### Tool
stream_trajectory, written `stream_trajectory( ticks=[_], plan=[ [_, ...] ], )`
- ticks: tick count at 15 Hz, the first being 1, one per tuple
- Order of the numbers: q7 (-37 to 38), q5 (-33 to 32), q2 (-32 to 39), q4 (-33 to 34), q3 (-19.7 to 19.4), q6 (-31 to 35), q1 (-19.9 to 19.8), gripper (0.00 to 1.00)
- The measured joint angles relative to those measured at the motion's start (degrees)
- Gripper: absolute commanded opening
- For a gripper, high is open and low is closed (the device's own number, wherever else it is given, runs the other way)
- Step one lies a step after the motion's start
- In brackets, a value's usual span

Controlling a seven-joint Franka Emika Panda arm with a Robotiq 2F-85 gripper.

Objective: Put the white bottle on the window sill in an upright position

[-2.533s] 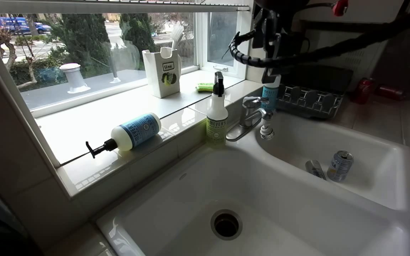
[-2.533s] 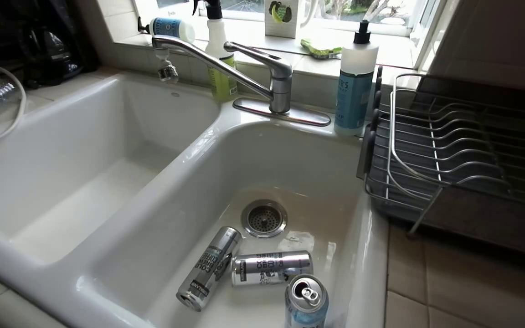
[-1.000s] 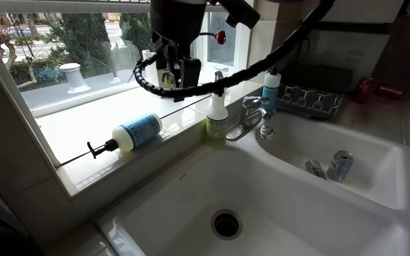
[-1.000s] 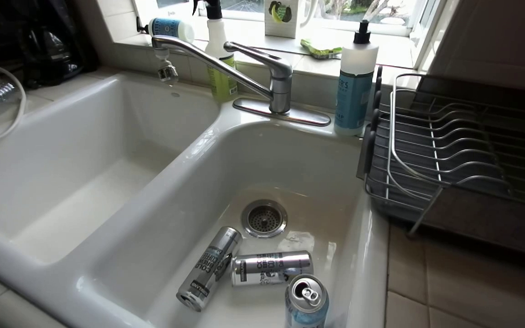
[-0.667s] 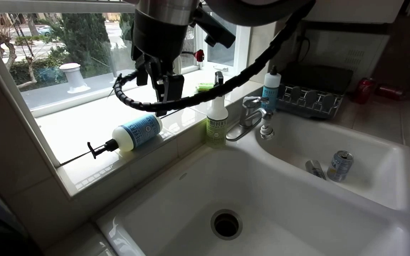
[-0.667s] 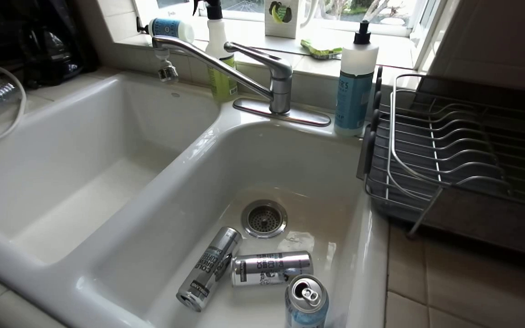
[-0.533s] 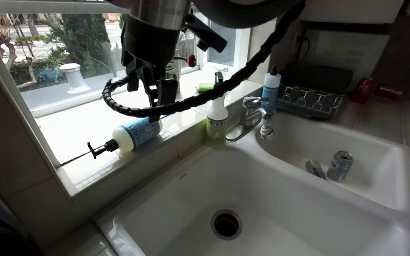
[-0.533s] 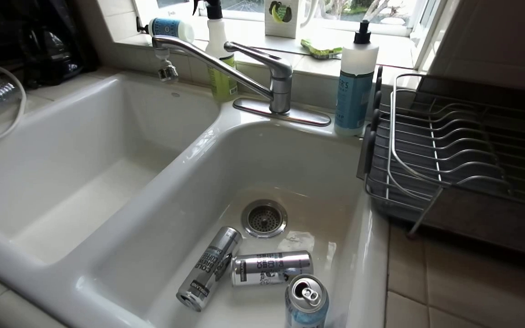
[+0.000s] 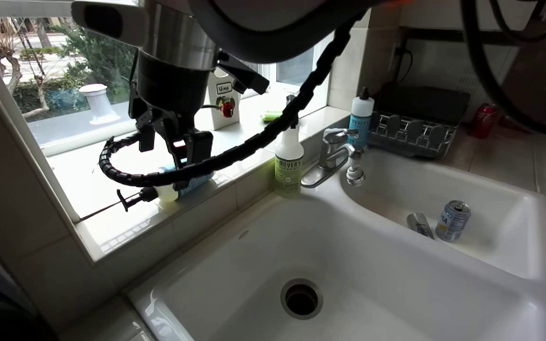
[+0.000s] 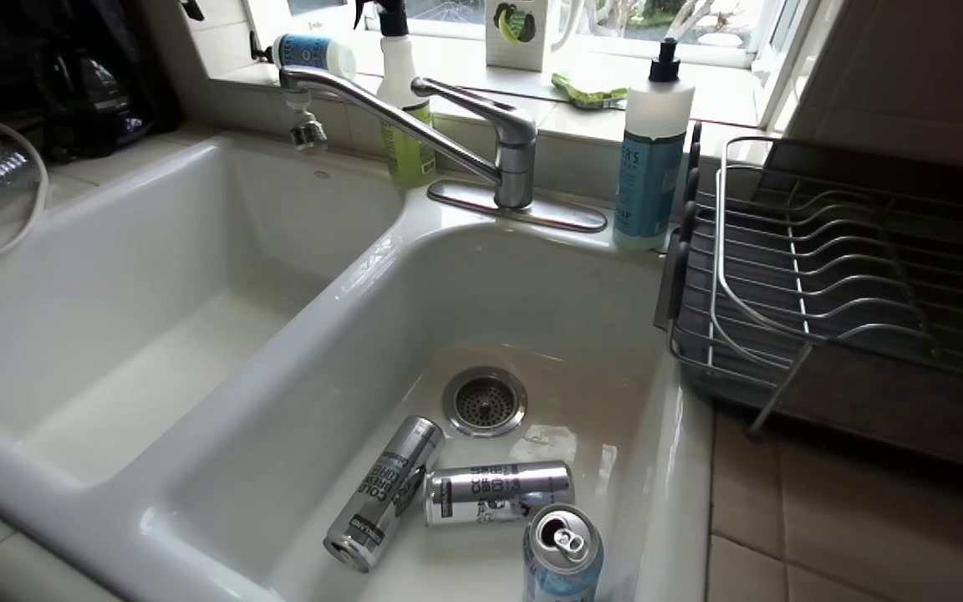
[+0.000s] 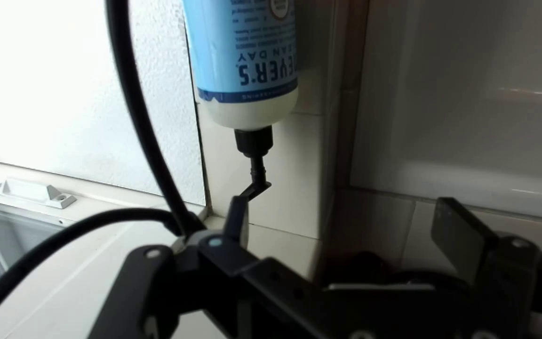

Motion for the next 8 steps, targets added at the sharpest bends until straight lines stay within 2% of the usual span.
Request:
stream_trajectory(
  ticks=[7,8],
  plan=[
    [-4.1,0.9,5.7,4.5,0.0,0.0,0.2,1.0],
    [-4.3,0.9,6.2,5.0,0.0,0.1,0.2,0.97]
  ],
)
